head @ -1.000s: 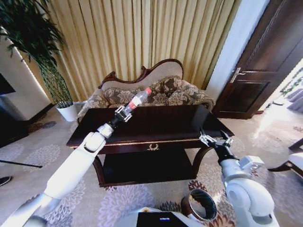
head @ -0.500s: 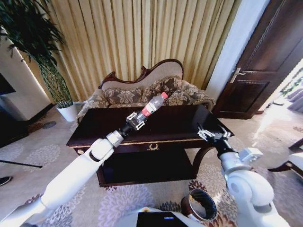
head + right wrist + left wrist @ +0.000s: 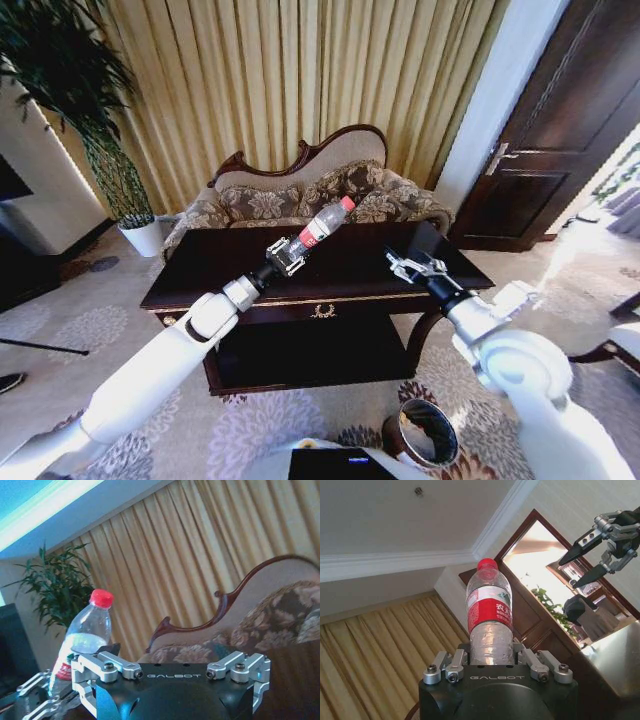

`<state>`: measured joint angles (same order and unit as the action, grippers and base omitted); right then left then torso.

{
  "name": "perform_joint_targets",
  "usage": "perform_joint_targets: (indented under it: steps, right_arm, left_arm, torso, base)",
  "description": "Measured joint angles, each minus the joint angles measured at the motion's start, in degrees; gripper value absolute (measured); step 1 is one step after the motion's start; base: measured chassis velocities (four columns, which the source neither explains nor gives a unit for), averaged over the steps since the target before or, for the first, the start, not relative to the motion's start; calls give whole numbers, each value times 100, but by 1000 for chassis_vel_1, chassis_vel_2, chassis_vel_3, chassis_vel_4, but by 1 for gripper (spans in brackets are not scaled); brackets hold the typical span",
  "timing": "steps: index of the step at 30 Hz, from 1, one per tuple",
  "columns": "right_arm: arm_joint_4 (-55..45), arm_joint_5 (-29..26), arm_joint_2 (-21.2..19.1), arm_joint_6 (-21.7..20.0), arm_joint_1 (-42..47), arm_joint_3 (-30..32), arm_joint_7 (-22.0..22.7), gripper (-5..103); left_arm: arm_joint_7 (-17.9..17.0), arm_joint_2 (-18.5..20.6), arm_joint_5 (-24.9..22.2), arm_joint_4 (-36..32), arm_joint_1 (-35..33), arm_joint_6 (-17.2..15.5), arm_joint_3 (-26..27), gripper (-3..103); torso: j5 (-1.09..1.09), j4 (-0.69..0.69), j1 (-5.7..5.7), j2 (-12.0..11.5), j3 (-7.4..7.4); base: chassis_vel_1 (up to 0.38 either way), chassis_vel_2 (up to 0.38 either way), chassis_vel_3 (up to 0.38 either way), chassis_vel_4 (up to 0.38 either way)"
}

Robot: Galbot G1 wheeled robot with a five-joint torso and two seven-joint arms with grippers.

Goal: Move to the front of the table and place the trash on the table into the trash bin.

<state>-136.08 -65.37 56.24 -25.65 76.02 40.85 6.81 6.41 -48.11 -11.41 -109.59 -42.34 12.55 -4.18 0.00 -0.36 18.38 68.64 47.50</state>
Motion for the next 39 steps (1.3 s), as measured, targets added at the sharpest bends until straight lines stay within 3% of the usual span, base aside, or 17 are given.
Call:
perform_joint_targets:
  steps: [11, 27, 39]
  right_arm:
    - [19, -306, 89, 273, -144, -513, 0, 100]
    - [63, -461, 351, 666, -224, -997, 0, 100]
    - [747, -232, 1107, 1305, -349, -1227, 0, 100]
  left_arm:
    - [-17, -9, -28, 41, 356, -98, -318, 39]
    - [-81, -43, -7, -6, 304, -179, -337, 39]
    - [-151, 34, -23, -76, 199, -229, -157, 39]
  torso:
    - [-1, -1, 0, 0, 0]
    - [-1, -1, 0, 0, 0]
    - [0, -1, -1, 0, 0]
  base:
    - [0, 0, 0, 0]
    - [0, 0, 0, 0]
    - [0, 0, 0, 0]
